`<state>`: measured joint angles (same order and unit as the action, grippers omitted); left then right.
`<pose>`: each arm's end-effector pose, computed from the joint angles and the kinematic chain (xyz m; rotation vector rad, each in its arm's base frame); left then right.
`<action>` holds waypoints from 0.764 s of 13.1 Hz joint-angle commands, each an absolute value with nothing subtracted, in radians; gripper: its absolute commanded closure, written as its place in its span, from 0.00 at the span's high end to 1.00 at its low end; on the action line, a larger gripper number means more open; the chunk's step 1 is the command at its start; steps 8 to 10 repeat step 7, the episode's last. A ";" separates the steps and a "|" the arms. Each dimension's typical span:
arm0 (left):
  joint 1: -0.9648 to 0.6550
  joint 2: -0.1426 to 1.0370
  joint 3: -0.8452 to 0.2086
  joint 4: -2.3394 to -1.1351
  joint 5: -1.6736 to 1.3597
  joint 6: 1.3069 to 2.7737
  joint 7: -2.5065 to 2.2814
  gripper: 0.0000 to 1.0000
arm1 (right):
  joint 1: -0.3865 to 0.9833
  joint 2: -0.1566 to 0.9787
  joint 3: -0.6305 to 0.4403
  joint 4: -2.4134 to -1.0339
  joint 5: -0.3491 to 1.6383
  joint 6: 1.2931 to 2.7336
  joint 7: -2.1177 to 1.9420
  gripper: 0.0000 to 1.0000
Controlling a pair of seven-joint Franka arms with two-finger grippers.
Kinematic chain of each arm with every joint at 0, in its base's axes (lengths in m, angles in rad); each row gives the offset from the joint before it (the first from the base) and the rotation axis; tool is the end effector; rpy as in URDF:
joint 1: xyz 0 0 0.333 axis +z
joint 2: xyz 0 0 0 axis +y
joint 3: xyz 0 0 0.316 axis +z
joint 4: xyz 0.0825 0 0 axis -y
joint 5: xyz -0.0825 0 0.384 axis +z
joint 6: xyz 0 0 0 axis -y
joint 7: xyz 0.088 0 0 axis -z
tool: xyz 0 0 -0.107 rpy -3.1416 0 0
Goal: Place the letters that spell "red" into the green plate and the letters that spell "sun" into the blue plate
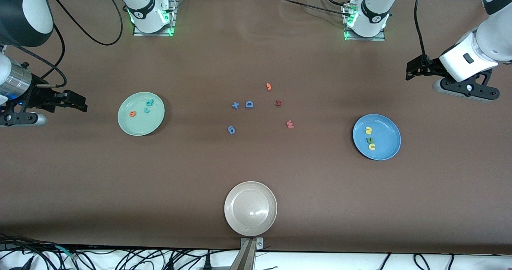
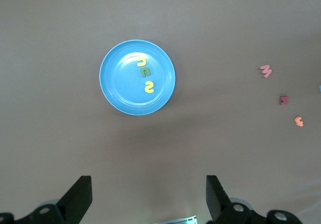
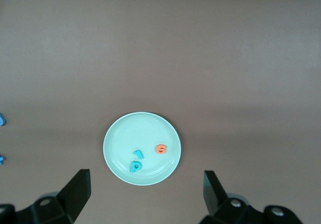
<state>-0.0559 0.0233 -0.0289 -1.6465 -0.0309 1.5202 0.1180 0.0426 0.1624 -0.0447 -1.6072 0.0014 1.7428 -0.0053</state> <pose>0.5489 -0.0499 0.5723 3.0831 -0.3126 -0.2314 0.6103 0.0006 0.5273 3.1355 0.0054 -0.0418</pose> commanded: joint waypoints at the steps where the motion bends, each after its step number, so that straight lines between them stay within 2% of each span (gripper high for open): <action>1: -0.051 0.023 -0.028 -1.640 -0.057 1.508 0.112 1.00 | 0.044 0.137 -0.031 -1.617 0.014 1.743 0.043 0.99; 10: -0.051 0.023 -0.028 -1.638 -0.057 1.508 0.112 1.00 | 0.066 0.140 -0.031 -1.612 -0.015 1.741 0.081 1.00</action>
